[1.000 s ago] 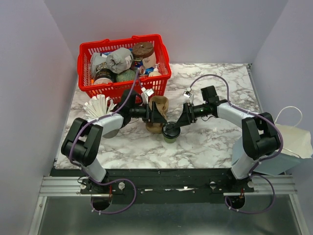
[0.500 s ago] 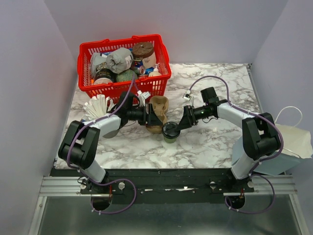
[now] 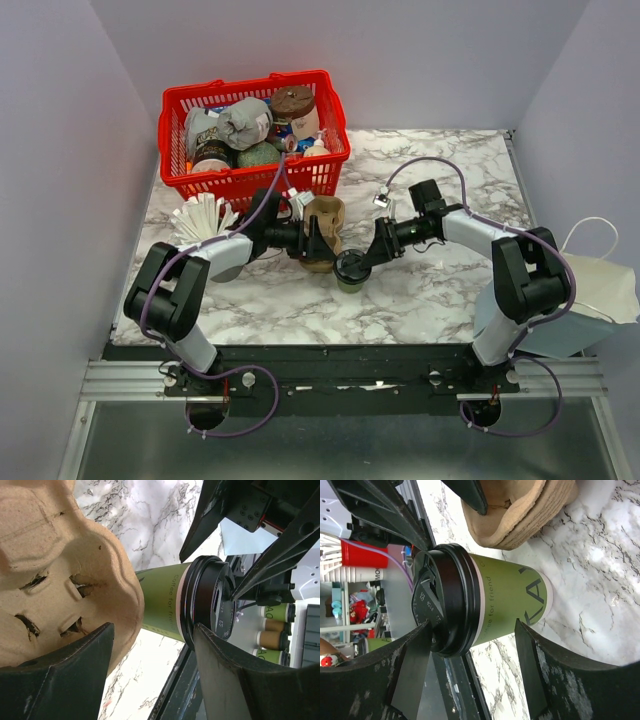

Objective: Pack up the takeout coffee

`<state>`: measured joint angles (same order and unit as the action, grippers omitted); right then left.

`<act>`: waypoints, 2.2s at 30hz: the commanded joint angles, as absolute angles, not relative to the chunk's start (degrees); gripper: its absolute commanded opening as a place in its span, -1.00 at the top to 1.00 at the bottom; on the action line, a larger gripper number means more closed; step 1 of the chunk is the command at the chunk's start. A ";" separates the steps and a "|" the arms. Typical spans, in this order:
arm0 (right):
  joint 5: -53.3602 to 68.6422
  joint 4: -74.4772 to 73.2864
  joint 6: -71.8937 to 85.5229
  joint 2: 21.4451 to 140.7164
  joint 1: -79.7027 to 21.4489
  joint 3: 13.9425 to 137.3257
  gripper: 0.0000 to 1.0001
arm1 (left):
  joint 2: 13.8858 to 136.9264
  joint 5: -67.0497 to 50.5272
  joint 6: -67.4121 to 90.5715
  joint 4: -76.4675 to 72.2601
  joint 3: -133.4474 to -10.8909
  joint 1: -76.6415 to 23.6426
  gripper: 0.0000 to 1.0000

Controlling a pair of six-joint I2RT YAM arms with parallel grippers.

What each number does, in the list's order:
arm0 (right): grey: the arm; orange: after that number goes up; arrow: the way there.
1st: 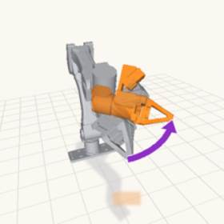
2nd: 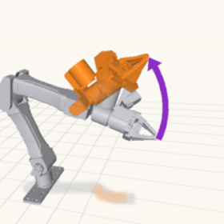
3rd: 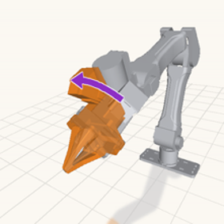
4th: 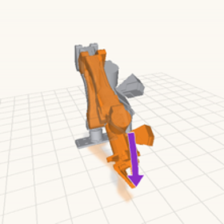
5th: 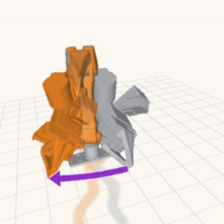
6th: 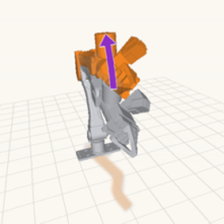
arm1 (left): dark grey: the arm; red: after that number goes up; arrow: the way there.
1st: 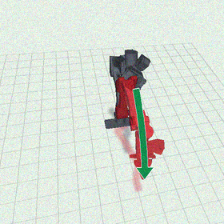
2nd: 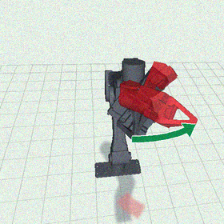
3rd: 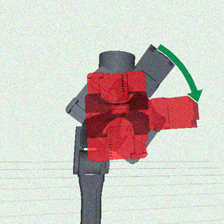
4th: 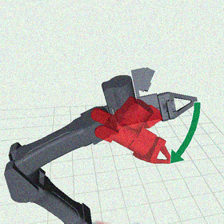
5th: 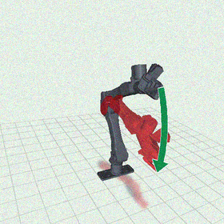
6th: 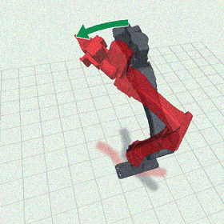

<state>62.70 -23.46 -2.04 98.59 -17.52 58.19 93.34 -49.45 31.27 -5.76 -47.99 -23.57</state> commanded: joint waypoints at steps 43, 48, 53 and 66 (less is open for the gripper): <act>56.87 -40.05 -23.62 89.83 -16.44 73.20 -1.00 | 90.62 -40.25 1.15 26.09 -76.19 -27.07 -0.70; 54.76 -47.01 -34.95 88.95 -18.18 78.66 -1.00 | 85.53 -39.99 -2.46 29.35 -76.38 -24.61 -0.76; 48.97 -55.36 -49.81 89.03 -23.72 80.16 -1.00 | 80.51 -39.82 -5.62 31.29 -76.02 -21.62 -0.78; 39.11 -60.99 -60.98 96.32 -33.83 87.71 -1.00 | 73.30 -40.69 -4.22 28.31 -71.37 -14.42 -0.81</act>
<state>42.85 -56.99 -54.72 93.73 -32.12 84.66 75.55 -39.24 -4.69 29.63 -73.49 -16.88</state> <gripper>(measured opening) 0.995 0.900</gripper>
